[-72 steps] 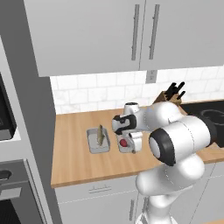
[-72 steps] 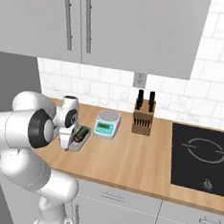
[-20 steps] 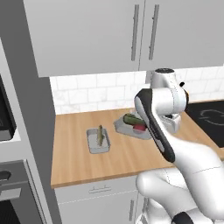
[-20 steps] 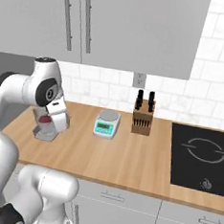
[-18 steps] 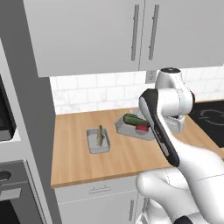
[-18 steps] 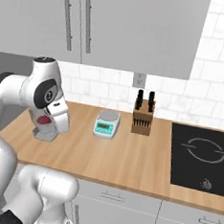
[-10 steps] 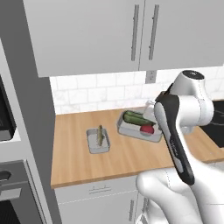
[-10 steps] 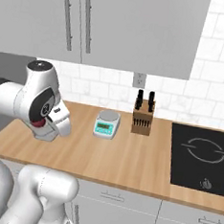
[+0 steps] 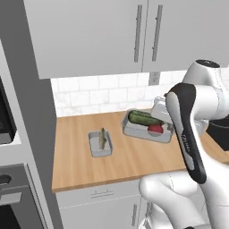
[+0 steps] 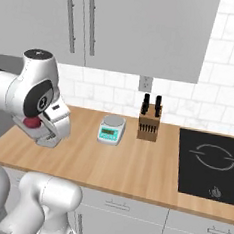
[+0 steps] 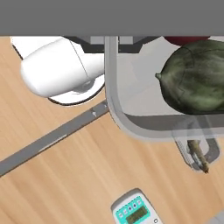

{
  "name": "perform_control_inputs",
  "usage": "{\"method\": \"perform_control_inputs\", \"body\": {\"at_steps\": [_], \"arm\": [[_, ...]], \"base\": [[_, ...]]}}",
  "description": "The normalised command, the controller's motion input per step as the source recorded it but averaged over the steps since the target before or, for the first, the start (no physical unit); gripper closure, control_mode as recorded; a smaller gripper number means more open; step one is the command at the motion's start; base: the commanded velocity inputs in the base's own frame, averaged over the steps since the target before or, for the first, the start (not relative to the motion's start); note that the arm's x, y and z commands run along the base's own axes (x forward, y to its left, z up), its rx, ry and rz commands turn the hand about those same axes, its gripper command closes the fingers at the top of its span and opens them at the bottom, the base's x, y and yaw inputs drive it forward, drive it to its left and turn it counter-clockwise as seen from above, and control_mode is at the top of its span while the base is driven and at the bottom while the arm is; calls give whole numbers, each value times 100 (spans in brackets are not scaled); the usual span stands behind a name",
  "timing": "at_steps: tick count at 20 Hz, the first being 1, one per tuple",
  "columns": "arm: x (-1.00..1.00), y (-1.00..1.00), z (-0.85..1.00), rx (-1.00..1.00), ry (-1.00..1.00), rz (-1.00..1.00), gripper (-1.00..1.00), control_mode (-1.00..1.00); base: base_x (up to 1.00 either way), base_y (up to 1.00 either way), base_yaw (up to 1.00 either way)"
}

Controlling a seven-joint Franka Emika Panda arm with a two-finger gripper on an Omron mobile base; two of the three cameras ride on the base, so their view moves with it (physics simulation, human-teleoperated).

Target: Take the meat container that has the fish and place it on the second highest rack of the freezer. Then take the vegetable container that has the cucumber and tomato and place it on the highest rack of the freezer.

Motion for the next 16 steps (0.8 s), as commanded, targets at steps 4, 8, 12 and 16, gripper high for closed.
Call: {"method": "perform_control_inputs", "body": {"at_steps": [4, 8, 12, 16], "arm": [[-56, -3, 41, 0, 6, 4, 100, -100], [-41, 0, 26, 0, 5, 0, 100, 100], [0, 0, 0, 0, 0, 0, 100, 100], [0, 0, 0, 0, 0, 0, 100, 100]], "base": [[0, 0, 0], [-11, 0, 0], [-65, 0, 0], [-100, 4, 0]]}}
